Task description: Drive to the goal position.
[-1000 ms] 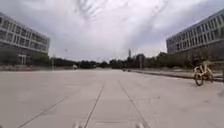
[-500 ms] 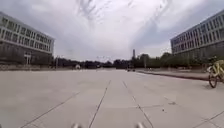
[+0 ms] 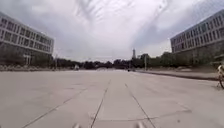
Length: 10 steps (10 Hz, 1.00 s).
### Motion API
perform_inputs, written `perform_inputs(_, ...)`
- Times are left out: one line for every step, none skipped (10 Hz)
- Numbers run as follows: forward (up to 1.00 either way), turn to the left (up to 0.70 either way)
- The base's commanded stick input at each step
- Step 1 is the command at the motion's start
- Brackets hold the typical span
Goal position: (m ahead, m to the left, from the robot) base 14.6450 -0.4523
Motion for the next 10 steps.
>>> perform_inputs(0.70,0.00)
perform_inputs(0.70,0.00)
perform_inputs(0.70,0.00)
perform_inputs(0.70,0.00)
perform_inputs(0.70,0.00)
perform_inputs(0.70,0.00)
perform_inputs(0.70,0.00)
perform_inputs(0.70,0.00)
perform_inputs(0.70,0.02)
perform_inputs(0.70,0.08)
